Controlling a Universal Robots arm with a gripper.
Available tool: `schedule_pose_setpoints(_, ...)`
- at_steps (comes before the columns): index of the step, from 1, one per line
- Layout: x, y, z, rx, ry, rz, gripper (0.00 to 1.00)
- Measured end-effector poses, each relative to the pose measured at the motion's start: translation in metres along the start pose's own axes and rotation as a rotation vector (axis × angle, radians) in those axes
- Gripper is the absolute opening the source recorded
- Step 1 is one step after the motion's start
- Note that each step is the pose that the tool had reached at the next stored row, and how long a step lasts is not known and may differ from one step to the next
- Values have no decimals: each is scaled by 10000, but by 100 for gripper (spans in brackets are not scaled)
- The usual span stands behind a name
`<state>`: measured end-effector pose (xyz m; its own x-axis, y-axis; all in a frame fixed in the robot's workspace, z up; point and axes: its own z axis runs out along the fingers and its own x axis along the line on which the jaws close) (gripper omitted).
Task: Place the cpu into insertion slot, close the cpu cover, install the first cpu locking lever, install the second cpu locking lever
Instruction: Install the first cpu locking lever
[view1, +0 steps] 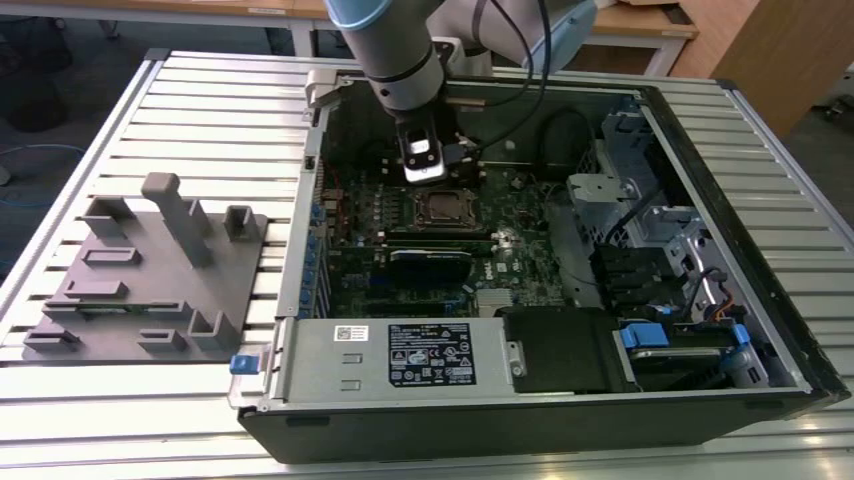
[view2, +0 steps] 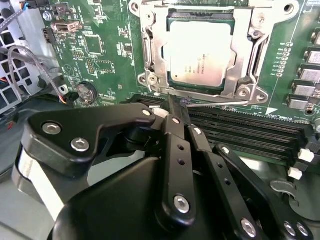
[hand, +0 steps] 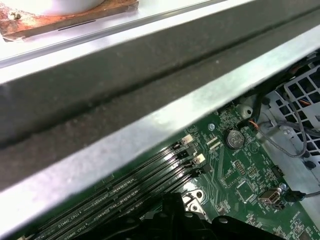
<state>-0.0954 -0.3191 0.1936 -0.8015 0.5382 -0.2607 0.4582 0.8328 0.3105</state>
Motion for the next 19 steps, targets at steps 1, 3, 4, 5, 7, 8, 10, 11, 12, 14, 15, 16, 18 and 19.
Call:
schedule_pose_setpoints(1, 1, 3, -2, 0, -1, 2, 10)
schedule_pose_setpoints(3, 9, 14, -1, 2, -2, 6, 10)
schedule_pose_setpoints(4, 14, 20, -1, 3, -3, 10, 10)
schedule_pose_setpoints(5, 20, 27, 0, 3, -4, 13, 10)
schedule_pose_setpoints(7, 31, 41, 2, 5, -7, 20, 10)
schedule_pose_setpoints(8, 34, 44, 2, 6, -8, 23, 10)
schedule_pose_setpoints(10, 34, 44, 2, 6, -7, 23, 10)
schedule_pose_setpoints(11, 34, 44, 2, 6, -7, 23, 10)
schedule_pose_setpoints(12, 35, 46, 2, 7, -9, 25, 10)
schedule_pose_setpoints(14, 43, 58, 5, 8, -9, 25, 10)
schedule_pose_setpoints(15, 47, 63, 6, 8, -9, 25, 10)
schedule_pose_setpoints(16, 49, 66, 7, 8, -9, 26, 10)
schedule_pose_setpoints(18, 52, 68, 11, 8, -11, 23, 10)
schedule_pose_setpoints(19, 54, 67, 16, 35, -26, 12, 10)
